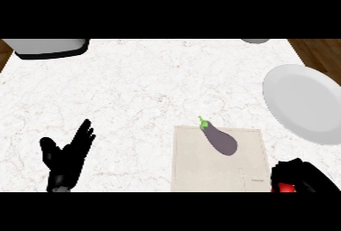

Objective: Pick the tomato from the placemat and place it in the plate

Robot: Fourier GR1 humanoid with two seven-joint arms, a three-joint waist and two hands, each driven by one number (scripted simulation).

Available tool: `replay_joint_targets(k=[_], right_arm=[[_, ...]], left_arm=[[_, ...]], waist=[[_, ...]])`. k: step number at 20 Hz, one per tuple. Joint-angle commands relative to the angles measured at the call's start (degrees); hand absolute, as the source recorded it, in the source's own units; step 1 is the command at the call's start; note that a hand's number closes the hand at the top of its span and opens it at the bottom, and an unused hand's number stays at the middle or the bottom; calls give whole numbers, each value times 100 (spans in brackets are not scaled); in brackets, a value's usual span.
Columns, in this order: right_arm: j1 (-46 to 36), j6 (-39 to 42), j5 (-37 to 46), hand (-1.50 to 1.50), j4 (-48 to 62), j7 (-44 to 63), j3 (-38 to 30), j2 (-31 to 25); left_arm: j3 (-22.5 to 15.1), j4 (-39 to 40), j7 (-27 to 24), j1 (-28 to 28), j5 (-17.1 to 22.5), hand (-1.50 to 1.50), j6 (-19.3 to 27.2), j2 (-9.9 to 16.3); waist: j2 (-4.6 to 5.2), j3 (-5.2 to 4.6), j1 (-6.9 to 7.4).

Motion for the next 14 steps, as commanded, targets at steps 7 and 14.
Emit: replay_joint_targets(k=[7,14], right_arm=[[2301,373,-2950,150,-1725,-643,-1845,177],[1754,1445,-4746,150,-1241,326,-3005,-177]], left_arm=[[-163,235,-36,-276,-74,0,-76,-144],[-148,377,29,-550,-45,0,-276,-89]], waist=[[139,2,348],[170,3,614]])
